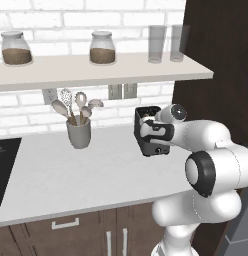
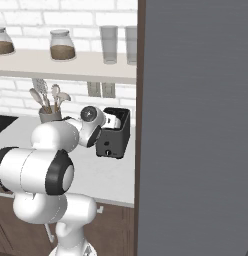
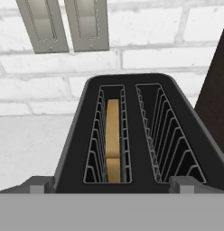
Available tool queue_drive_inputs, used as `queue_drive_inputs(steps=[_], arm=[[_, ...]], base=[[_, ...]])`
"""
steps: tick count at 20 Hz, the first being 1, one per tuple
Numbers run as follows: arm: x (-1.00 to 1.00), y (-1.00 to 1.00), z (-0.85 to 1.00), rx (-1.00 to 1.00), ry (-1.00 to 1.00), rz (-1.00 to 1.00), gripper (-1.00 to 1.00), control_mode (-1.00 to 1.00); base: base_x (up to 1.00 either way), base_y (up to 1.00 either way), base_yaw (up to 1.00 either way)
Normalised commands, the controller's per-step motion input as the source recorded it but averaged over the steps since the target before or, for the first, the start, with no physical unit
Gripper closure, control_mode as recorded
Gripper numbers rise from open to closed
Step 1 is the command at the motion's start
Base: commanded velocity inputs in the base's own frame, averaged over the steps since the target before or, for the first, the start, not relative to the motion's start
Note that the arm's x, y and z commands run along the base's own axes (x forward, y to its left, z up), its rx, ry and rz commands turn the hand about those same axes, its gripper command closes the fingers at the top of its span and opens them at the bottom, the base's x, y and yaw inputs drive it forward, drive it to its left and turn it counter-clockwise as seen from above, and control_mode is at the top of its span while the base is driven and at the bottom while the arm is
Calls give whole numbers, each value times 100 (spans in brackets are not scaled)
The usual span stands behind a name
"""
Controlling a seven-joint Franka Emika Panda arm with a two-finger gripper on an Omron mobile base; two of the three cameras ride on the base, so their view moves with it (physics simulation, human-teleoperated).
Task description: Start the toaster. Once the lever pops up, take the bread to the plate on the dining counter.
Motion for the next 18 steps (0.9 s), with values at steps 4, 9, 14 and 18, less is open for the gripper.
queue_drive_inputs(steps=[4,9,14,18], arm=[[0,0,0,0,0,0,-100,-100],[0,0,0,0,0,0,-100,-100],[0,0,0,0,0,0,-100,-100],[0,0,0,0,0,0,-100,-100]], base=[[0,0,0],[0,0,0],[0,0,0],[0,0,0]])
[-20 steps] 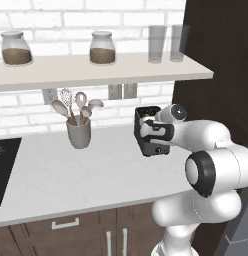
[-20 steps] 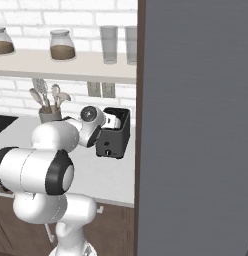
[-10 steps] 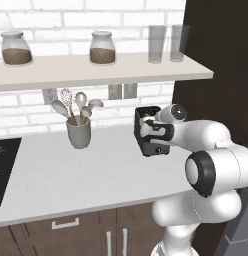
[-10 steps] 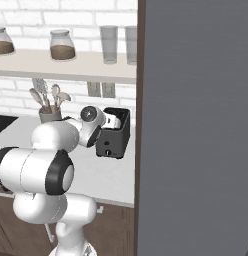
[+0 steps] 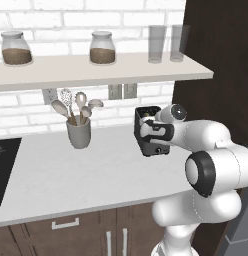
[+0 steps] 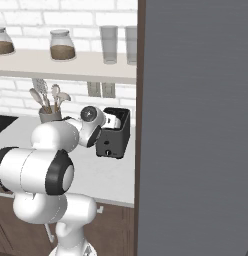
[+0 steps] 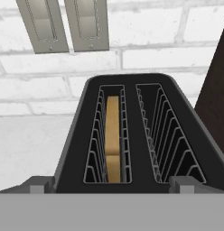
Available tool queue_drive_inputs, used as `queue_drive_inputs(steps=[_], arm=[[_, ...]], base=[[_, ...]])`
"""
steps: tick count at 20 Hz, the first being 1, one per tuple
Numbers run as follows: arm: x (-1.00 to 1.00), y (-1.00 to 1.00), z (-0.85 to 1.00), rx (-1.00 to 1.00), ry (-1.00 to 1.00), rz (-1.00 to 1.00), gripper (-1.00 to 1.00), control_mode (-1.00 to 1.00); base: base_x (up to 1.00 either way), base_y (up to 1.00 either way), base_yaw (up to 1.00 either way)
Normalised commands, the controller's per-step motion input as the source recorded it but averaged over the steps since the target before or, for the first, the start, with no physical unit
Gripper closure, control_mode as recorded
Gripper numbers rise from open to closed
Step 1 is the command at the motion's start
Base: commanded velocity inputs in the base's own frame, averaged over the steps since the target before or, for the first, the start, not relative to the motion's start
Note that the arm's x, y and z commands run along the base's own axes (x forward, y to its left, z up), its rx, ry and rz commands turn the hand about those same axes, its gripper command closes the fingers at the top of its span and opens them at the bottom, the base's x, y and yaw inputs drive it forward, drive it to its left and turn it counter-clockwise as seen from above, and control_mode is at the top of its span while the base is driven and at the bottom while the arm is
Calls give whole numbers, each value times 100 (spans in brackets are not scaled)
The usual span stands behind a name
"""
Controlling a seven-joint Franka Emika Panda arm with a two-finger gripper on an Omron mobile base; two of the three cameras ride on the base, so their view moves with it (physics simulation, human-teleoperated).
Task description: Start the toaster. Once the lever pops up, take the bread to the plate on the dining counter.
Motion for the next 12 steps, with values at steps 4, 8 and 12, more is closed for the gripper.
queue_drive_inputs(steps=[4,8,12], arm=[[0,0,0,0,0,0,-100,-100],[0,0,0,0,0,0,-100,-100],[0,0,0,0,0,0,-100,-100]], base=[[0,0,0],[0,0,0],[0,0,0]])
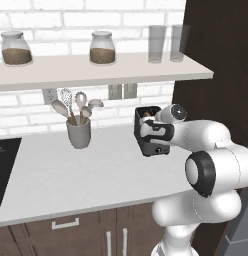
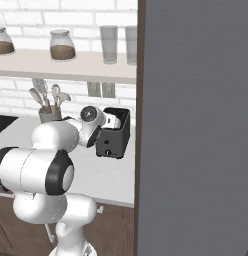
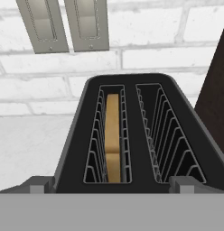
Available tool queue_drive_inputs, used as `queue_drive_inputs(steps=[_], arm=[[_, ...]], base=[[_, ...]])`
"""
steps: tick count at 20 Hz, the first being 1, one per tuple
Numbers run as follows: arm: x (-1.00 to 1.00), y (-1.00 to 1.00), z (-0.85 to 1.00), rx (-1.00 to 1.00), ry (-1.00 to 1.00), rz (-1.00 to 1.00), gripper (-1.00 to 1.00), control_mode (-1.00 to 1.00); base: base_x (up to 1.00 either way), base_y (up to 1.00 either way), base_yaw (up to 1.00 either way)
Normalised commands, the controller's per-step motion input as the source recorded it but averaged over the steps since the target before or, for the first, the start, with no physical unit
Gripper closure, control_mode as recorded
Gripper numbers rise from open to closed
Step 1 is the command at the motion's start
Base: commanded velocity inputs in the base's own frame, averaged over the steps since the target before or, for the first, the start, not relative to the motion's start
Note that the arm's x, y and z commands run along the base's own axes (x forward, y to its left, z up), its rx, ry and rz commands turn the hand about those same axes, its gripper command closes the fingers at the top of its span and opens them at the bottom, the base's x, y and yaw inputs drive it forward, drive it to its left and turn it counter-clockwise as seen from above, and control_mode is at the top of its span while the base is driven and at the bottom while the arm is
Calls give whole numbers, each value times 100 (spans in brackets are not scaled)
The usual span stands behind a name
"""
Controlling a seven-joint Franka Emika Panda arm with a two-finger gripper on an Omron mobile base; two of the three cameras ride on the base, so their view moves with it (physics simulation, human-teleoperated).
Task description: Start the toaster. Once the lever pops up, take the bread to the plate on the dining counter.
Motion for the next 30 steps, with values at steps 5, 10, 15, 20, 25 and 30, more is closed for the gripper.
queue_drive_inputs(steps=[5,10,15,20,25,30], arm=[[0,0,0,0,0,0,-100,-100],[0,0,0,0,0,0,-100,-100],[0,0,0,0,0,0,-100,-100],[0,0,0,0,0,0,-100,-100],[0,0,0,0,0,0,-100,-100],[0,0,0,0,0,0,-100,-100]], base=[[0,0,0],[0,0,0],[0,0,0],[0,0,0],[0,0,0],[0,0,0]])
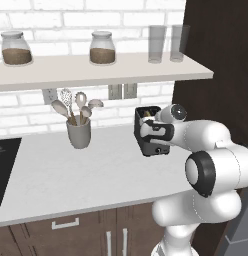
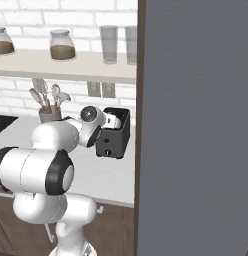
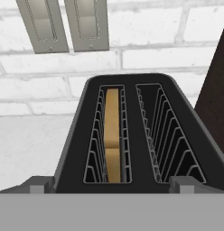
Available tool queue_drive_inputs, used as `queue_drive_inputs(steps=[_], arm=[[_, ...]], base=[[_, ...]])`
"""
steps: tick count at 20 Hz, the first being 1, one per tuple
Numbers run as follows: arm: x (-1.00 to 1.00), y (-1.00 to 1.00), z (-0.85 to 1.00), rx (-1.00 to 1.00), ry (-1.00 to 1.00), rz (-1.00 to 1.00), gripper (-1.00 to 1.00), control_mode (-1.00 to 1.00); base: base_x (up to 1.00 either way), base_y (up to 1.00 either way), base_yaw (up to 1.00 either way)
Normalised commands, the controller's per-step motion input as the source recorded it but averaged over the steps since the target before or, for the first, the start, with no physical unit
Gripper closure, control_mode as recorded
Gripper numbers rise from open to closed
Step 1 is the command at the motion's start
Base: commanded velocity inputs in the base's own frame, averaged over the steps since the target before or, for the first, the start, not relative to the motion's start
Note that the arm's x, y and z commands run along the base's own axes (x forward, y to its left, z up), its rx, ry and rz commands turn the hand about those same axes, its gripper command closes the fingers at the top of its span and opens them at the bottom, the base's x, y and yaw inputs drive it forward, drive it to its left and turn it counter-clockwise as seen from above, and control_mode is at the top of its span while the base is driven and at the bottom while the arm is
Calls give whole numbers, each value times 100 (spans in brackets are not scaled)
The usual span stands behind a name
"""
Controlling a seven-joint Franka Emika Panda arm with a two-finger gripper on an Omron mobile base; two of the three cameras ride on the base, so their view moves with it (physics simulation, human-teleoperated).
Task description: Start the toaster. Once the lever pops up, take the bread to the plate on the dining counter.
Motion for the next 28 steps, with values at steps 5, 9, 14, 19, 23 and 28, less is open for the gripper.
queue_drive_inputs(steps=[5,9,14,19,23,28], arm=[[0,0,0,0,0,0,-100,-100],[0,0,0,0,0,0,-100,-100],[0,0,0,0,0,0,-100,-100],[0,0,0,0,0,0,-100,-100],[0,0,0,0,0,0,-100,-100],[0,0,0,0,0,0,-100,-100]], base=[[0,0,0],[0,0,0],[0,0,0],[0,0,0],[0,0,0],[0,0,0]])
